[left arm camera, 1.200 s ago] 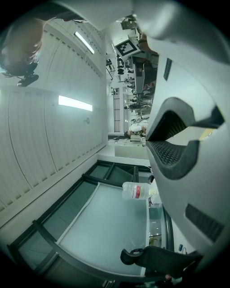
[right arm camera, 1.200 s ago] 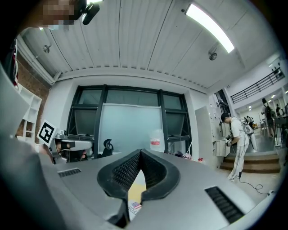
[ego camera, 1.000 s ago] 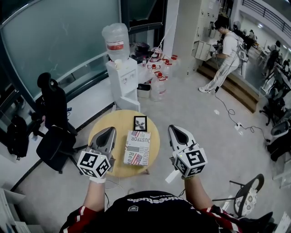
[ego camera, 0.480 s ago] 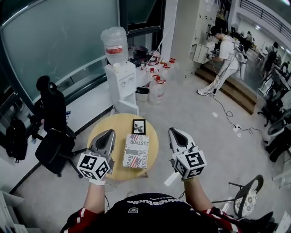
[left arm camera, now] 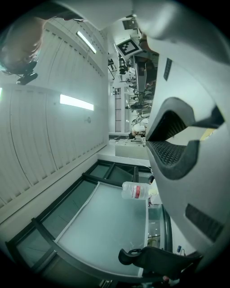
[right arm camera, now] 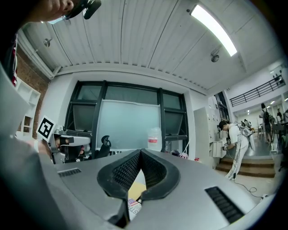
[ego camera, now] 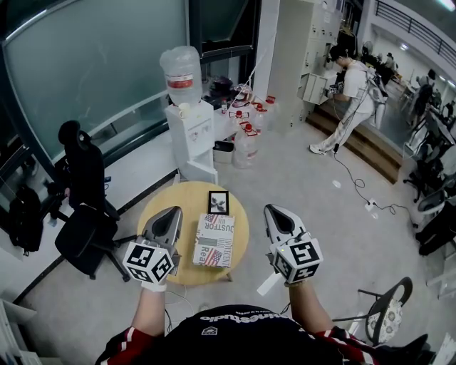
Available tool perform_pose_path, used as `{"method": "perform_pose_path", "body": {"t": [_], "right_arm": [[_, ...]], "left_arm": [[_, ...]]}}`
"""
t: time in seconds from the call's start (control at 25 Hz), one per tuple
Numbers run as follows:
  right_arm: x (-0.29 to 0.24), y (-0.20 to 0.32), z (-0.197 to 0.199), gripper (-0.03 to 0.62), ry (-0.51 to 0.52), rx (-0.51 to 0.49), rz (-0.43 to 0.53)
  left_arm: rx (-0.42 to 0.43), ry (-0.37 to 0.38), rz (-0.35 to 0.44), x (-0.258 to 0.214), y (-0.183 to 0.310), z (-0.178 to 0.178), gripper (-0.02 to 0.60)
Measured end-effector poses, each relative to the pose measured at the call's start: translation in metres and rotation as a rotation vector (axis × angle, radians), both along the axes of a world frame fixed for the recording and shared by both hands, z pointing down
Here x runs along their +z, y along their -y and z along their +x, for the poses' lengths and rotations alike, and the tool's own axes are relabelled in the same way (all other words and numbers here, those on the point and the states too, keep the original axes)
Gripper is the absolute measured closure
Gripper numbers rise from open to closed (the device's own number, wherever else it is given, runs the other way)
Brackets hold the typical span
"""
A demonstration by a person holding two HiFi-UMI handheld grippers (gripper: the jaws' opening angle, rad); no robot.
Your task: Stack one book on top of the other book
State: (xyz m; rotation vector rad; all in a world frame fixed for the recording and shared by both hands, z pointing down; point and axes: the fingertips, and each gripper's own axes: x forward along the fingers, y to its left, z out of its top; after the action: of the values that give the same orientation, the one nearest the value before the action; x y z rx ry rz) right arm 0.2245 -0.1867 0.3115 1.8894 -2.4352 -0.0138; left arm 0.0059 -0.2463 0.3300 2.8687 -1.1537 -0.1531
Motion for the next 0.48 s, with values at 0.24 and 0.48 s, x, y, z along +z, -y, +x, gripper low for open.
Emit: {"method": "perform_pose_path", "body": {"t": [0.24,0.48], "right_arm": [[-0.0039,0.0002,-0.0015,0.566,-0.008,-0.003,0.001],[-0.0022,0.0008,-0.0028,0.566,-0.007,-0.002,-0.002]], "left_arm": [[0.002,-0.001,0.002,-0.0038,-0.0003,0.0005,0.566],[0.000,0.002,-0.008,-0.0001,0.0011,-0.0022,0.566]]}}
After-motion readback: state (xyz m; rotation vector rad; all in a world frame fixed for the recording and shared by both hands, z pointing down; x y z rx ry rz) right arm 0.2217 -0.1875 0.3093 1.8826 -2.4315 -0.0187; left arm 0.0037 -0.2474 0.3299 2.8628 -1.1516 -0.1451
